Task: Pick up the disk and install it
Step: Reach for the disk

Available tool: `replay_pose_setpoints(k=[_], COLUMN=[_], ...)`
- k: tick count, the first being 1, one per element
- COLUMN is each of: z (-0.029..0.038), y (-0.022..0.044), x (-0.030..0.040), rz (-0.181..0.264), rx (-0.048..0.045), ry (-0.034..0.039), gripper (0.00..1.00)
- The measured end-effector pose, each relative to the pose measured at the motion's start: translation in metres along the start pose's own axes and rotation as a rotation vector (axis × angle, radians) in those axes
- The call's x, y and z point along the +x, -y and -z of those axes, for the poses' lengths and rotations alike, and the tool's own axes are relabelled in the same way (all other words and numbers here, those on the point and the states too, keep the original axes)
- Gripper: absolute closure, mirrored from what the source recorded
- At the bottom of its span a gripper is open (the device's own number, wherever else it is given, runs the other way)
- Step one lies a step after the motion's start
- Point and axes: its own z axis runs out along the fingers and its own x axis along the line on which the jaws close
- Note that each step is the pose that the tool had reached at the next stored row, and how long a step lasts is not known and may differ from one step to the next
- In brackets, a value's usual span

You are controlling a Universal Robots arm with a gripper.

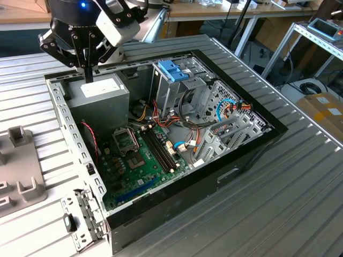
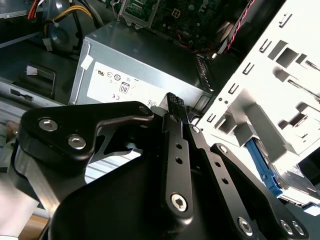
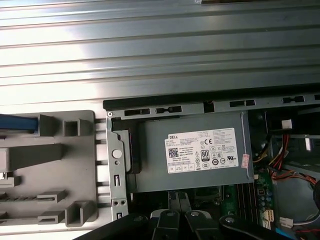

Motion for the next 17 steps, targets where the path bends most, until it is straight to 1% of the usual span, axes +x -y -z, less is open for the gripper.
replay_pose_setpoints(k=[17], z=[0.0002], y=[0.0006], x=[0.0079], rz=[0.0], rx=[0.0], ry=[0.0], gripper=[0.9])
